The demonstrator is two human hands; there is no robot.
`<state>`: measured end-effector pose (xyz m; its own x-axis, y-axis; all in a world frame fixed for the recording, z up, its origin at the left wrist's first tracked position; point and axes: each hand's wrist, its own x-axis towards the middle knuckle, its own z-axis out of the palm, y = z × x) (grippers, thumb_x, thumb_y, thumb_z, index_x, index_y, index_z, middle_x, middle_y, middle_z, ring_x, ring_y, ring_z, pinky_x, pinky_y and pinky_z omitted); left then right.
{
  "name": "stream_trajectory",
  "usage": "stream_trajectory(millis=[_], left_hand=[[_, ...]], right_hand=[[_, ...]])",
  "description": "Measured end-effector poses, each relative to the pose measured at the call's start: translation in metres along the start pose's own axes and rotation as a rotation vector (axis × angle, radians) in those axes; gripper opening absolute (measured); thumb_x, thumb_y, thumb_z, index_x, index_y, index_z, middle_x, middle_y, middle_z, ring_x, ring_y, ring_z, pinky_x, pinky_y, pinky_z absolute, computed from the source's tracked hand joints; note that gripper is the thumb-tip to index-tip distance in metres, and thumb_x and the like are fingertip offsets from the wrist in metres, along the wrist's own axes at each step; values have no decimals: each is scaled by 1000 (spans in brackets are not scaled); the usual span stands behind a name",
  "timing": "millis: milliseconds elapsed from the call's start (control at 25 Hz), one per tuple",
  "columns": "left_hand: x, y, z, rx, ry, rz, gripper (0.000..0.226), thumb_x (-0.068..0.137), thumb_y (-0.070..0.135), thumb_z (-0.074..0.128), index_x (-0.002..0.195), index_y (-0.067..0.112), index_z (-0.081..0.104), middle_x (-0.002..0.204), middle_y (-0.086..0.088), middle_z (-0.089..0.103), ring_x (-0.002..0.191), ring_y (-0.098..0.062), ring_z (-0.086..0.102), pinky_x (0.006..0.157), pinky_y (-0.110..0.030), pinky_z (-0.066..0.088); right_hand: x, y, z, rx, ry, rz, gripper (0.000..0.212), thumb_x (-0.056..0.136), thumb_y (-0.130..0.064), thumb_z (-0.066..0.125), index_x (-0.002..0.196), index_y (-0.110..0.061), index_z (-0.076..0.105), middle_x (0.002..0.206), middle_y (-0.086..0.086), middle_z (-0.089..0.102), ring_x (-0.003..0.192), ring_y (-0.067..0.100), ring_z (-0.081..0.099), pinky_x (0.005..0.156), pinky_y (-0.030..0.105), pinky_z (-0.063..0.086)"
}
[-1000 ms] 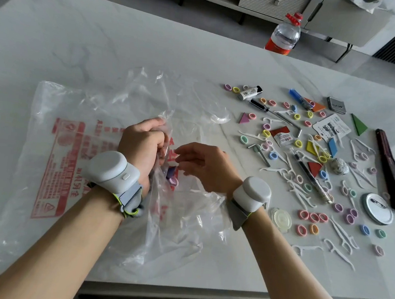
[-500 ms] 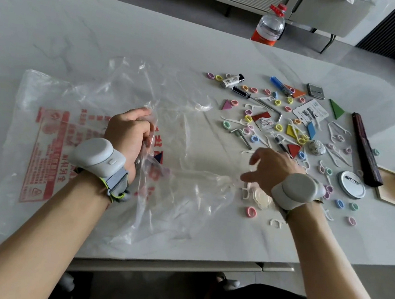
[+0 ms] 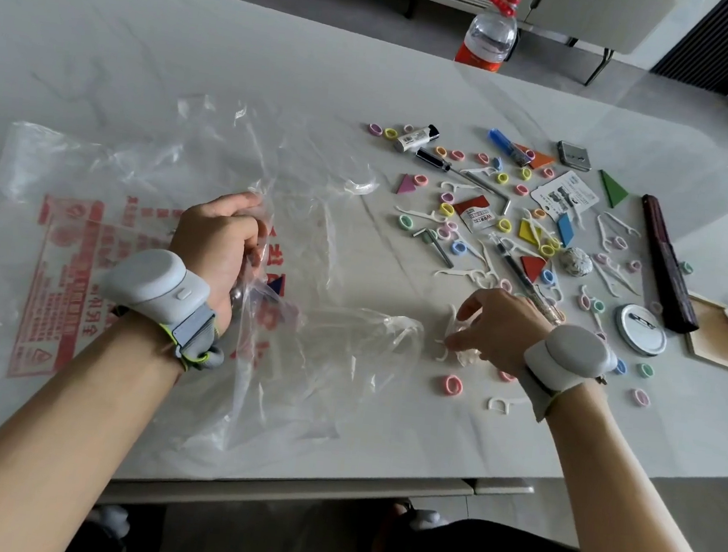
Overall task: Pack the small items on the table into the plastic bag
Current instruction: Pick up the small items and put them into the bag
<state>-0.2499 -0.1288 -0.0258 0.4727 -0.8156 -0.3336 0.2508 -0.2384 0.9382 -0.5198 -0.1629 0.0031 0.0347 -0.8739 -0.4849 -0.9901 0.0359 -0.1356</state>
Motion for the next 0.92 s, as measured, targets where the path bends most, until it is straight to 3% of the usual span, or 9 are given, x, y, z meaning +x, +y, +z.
stream_trajectory(millis=[80,160,280,400,560,720,840,920], left_hand=[[0,-1,0,-17,-3,-7,56,68,-10,38,112,11,66,65,3,58,43,-12,42,43,-19,32],[2,-3,0,-21,-12,0,59,63,-6,40,113,11,66,60,6,59,46,-14,42,46,-22,32],[3,-5,-2,-11,-5,6,61,58,-1,42,111,13,68,57,6,58,47,-16,42,48,-24,32],[2,-2,-1,-13,-3,1,59,61,-3,42,112,12,67,58,4,56,48,-16,42,45,-22,31],[-1,-1,1,-28,-8,-15,57,67,-9,38,112,11,66,61,3,57,49,-16,41,44,-21,31],[-1,0,0,-30,-12,-14,60,61,-5,39,113,11,66,65,-1,56,49,-17,41,45,-21,31],[-4,3,1,-15,-7,-14,57,68,-10,37,112,12,65,69,-3,58,44,-13,42,44,-21,31],[-5,4,1,-11,-6,-18,57,69,-11,36,112,13,65,70,-4,58,43,-12,42,44,-21,31]], right_hand=[[2,-2,3,94,55,14,37,77,-34,75,104,-12,65,98,4,61,87,22,58,74,33,51],[7,-4,8,62,83,53,40,73,-40,77,91,-5,67,88,6,60,73,20,51,60,28,41],[15,-6,10,-42,101,89,42,70,-48,77,72,-9,61,90,8,60,67,19,49,48,25,34],[15,-6,8,-125,102,96,46,72,-50,74,59,-17,45,88,6,51,69,20,49,47,24,29],[15,-10,17,-142,82,13,40,82,-38,63,53,-15,47,59,-1,44,54,18,43,50,25,33],[15,-16,17,-173,80,-11,40,85,-28,59,50,-15,44,53,-2,39,47,16,35,45,22,27],[12,-18,15,-251,144,-19,34,84,-21,58,53,-14,45,57,0,40,55,21,42,46,23,29],[8,-23,14,-331,178,-35,19,86,-17,56,67,-14,55,65,2,44,68,24,48,53,27,34]])
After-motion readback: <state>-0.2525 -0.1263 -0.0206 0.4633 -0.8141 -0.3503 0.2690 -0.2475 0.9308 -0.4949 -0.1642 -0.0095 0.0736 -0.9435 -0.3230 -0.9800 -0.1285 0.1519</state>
